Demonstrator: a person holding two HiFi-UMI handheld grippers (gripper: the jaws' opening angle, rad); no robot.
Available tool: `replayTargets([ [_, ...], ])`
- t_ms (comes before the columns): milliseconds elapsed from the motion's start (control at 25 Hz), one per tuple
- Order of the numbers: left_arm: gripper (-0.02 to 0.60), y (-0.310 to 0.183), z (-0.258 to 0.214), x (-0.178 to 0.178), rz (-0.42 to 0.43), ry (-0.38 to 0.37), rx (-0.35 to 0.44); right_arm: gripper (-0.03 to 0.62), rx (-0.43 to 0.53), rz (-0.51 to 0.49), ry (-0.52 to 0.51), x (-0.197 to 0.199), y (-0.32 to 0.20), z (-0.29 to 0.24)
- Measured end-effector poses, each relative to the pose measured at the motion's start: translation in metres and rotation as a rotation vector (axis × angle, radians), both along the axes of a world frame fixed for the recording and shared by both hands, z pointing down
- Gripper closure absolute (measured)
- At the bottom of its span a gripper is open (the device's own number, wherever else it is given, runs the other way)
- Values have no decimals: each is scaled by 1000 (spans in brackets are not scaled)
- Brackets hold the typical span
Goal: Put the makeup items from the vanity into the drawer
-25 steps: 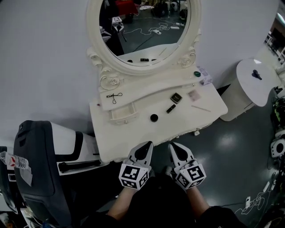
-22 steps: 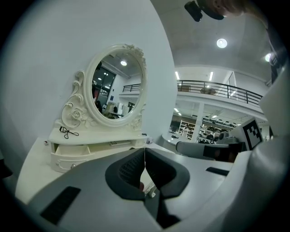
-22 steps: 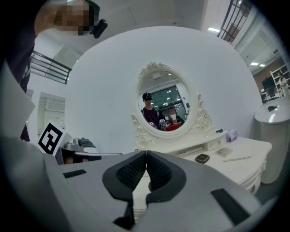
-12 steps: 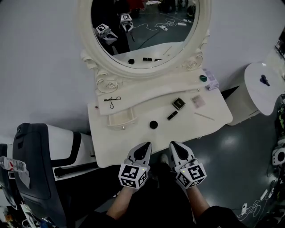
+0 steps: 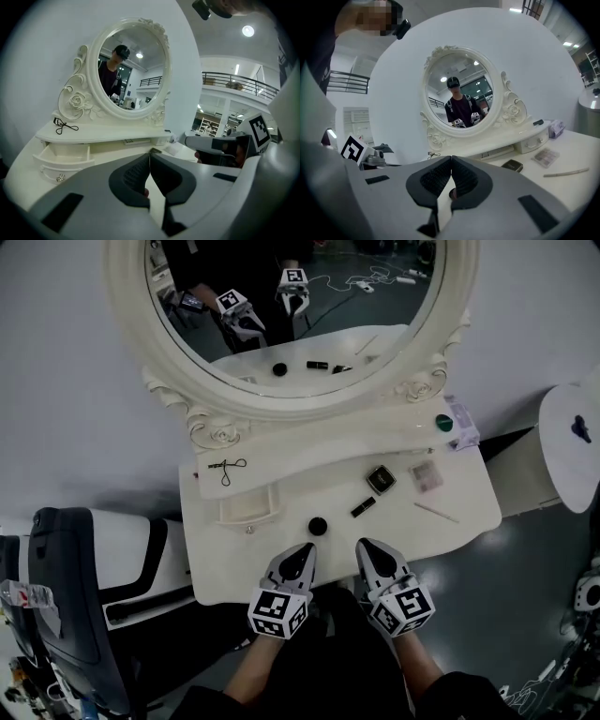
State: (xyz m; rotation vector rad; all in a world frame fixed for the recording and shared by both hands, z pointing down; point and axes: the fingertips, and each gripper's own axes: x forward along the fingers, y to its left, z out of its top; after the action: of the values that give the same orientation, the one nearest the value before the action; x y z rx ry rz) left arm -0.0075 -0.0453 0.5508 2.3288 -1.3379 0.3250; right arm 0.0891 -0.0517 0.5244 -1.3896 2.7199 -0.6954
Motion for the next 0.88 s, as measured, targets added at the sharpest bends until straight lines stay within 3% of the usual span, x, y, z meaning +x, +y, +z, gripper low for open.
replayTargets([
  [760, 562, -35, 55, -5, -27, -145, -79, 570, -73, -46, -15, -10, -38, 38],
  [880, 477, -40, 75, -5, -20, -174, -122, 571, -84, -43, -18, -11, -38, 46],
])
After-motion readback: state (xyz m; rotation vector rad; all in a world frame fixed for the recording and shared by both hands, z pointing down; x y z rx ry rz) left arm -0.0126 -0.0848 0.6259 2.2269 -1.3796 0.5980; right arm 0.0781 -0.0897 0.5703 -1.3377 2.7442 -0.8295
